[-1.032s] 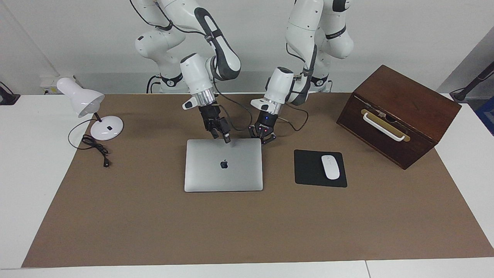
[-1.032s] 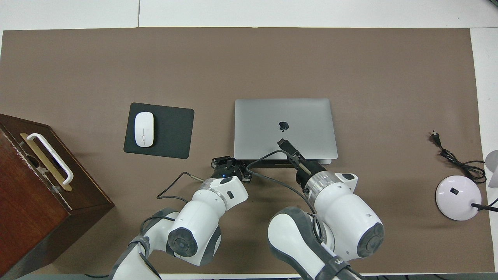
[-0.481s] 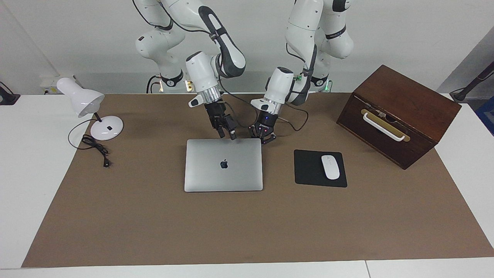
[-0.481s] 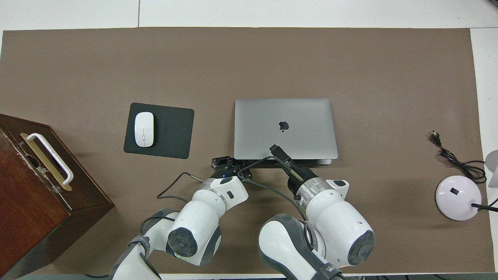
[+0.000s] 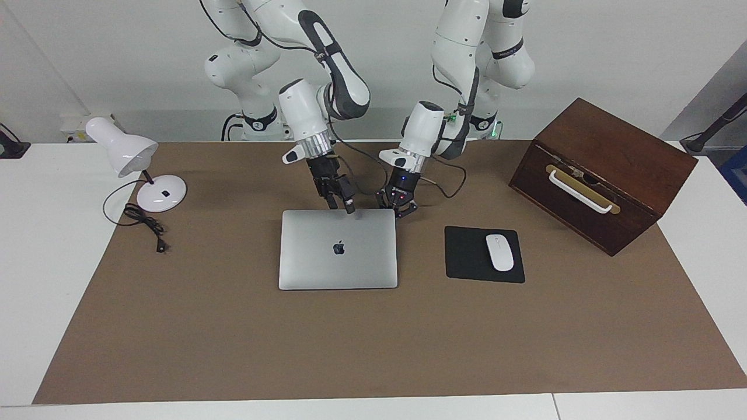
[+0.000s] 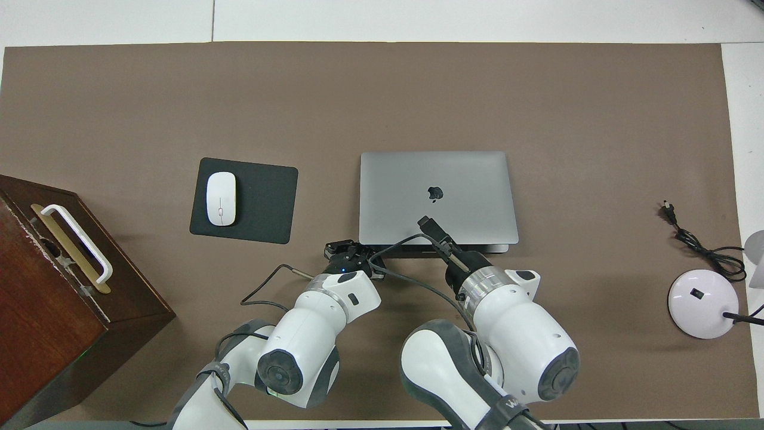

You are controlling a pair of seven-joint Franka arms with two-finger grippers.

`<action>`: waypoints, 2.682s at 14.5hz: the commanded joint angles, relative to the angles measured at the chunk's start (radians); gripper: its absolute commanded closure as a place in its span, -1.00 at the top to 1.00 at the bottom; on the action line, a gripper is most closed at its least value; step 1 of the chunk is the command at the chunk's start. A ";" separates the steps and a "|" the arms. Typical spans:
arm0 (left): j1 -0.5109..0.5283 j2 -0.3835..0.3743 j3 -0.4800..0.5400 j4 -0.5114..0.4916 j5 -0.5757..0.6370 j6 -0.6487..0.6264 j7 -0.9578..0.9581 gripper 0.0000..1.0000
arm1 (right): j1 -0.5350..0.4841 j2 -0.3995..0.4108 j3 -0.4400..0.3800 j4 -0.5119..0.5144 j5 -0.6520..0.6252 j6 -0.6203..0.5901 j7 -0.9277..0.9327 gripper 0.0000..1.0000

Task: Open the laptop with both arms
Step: 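Lift the laptop lid edge with the left and right grippers, then push the lid upward and back with the right gripper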

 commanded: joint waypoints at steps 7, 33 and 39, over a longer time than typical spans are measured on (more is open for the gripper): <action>-0.010 0.041 0.008 0.022 -0.023 0.016 0.019 -1.00 | -0.048 0.084 0.003 0.118 0.035 -0.031 -0.091 1.00; -0.009 0.042 0.008 0.022 -0.023 0.017 0.019 -1.00 | -0.105 0.078 -0.017 0.115 -0.135 -0.192 -0.298 1.00; -0.009 0.042 0.010 0.022 -0.022 0.017 0.019 -1.00 | -0.120 0.070 -0.025 0.118 -0.136 -0.203 -0.290 1.00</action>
